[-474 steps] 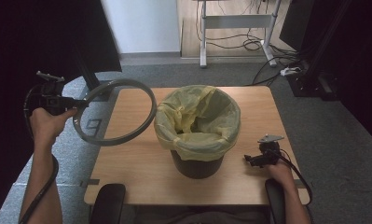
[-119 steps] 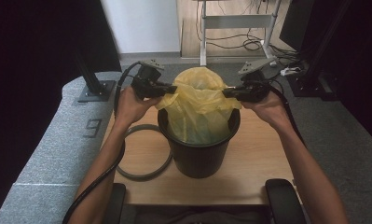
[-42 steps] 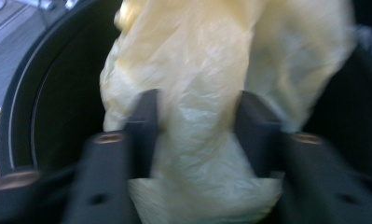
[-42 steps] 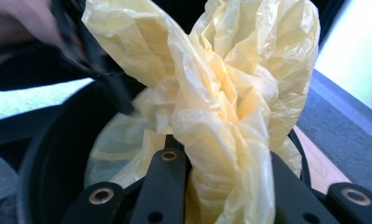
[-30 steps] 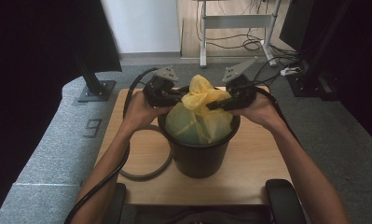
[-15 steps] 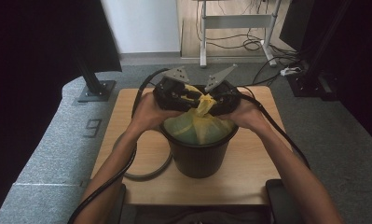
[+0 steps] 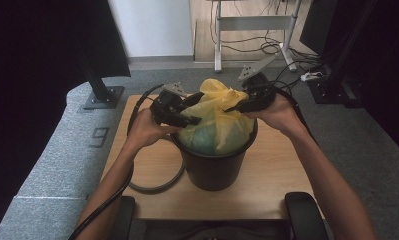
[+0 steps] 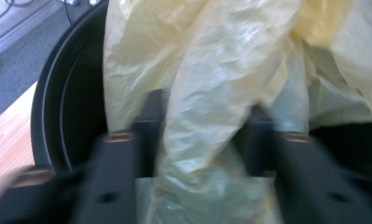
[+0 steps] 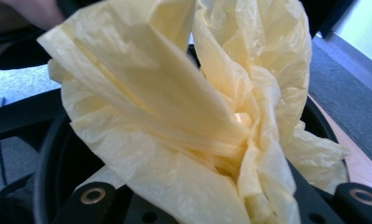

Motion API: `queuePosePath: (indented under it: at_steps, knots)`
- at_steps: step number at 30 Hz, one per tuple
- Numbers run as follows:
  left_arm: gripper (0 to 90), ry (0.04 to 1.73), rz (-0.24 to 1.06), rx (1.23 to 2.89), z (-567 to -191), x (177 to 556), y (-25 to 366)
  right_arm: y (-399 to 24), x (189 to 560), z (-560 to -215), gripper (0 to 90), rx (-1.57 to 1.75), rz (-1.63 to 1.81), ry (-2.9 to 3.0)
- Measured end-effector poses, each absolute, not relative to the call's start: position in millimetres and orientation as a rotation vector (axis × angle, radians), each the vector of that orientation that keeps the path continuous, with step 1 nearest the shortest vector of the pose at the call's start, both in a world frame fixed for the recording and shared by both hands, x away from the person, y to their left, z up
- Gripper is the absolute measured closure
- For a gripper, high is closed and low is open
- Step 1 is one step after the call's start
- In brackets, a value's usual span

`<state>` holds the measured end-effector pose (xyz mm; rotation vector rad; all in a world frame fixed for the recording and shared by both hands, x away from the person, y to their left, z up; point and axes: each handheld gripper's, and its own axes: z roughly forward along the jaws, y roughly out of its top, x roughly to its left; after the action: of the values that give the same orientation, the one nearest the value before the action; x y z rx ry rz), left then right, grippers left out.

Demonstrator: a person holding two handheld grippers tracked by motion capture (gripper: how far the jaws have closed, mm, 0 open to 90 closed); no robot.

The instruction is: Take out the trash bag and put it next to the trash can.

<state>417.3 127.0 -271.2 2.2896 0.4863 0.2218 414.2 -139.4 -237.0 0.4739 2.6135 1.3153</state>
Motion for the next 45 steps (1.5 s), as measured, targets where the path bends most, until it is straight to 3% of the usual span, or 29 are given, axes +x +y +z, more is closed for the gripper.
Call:
queuePosePath:
  at_steps: [3, 5, 8, 11, 13, 15, 16, 18, 21, 24, 26, 29, 34, 35, 38, 40, 41, 42, 45]
  knots:
    - [83.7, 0.434, 0.226, 2.241, -261.0, 414.5, 121.0, -130.0, 412.6, -239.1, 75.0, 0.436, 1.286, 2.637]
    - [86.9, 0.407, 0.224, 2.21, -252.2, 412.1, 116.2, -122.3, 413.2, -243.2, 61.9, 0.412, 1.252, 2.66]
    - [88.4, 0.374, 0.237, 2.203, -242.2, 409.4, 107.7, -108.4, 413.9, -252.4, 35.0, 0.395, 1.202, 2.682]
    - [88.9, 0.331, 0.206, 2.182, -238.4, 406.5, 99.1, -96.8, 413.6, -260.6, 25.9, 0.392, 1.171, 2.684]
    - [88.9, 0.311, 0.169, 2.157, -238.0, 405.5, 94.5, -91.2, 413.8, -265.5, 30.9, 0.396, 1.153, 2.684]
    - [88.0, 0.314, 0.17, 2.164, -239.6, 405.7, 92.5, -89.8, 411.9, -267.4, 54.7, 0.372, 1.157, 2.684]
    - [84.0, 0.317, 0.155, 2.157, -240.1, 406.3, 93.6, -91.2, 411.7, -267.6, 65.3, 0.381, 1.165, 2.679]
    - [70.0, 0.339, 0.172, 2.121, -238.0, 404.8, 99.6, -97.2, 413.2, -268.1, 76.2, 0.395, 1.184, 2.668]
    - [48.6, 0.374, 0.205, 2.081, -230.8, 401.8, 113.6, -110.1, 416.3, -266.2, 79.2, 0.439, 1.202, 2.649]
    - [39.6, 0.415, 0.253, 2.093, -227.3, 399.4, 128.5, -124.5, 418.0, -261.0, 79.2, 0.493, 1.218, 2.618]
    - [38.6, 0.435, 0.251, 2.112, -230.1, 399.2, 135.3, -131.9, 417.8, -256.8, 79.1, 0.506, 1.229, 2.604]
    - [46.4, 0.445, 0.247, 2.181, -241.6, 401.2, 135.1, -136.3, 416.1, -251.6, 78.9, 0.505, 1.283, 2.597]
    - [82.4, 0.388, 0.214, 2.246, -256.8, 408.5, 115.6, -120.7, 412.4, -253.0, 74.2, 0.42, 1.308, 2.678]
    - [84.9, 0.384, 0.207, 2.239, -257.3, 409.2, 111.5, -115.6, 412.0, -255.6, 68.5, 0.393, 1.295, 2.705]
    - [87.6, 0.356, 0.158, 2.206, -256.2, 411.8, 103.7, -99.7, 412.5, -263.6, 34.5, 0.383, 1.177, 2.726]
    - [87.8, 0.327, 0.122, 2.183, -254.2, 411.4, 99.6, -90.1, 413.2, -269.1, 22.5, 0.401, 1.152, 2.714]
    - [87.8, 0.312, 0.119, 2.184, -253.3, 410.4, 97.3, -85.9, 413.5, -271.6, 21.2, 0.401, 1.141, 2.71]
    - [87.8, 0.308, 0.13, 2.195, -253.0, 409.2, 95.5, -82.4, 413.4, -273.7, 24.4, 0.404, 1.133, 2.706]
    - [84.7, 0.339, 0.144, 2.203, -253.5, 408.5, 97.8, -81.5, 413.2, -275.6, 59.0, 0.396, 1.12, 2.706]
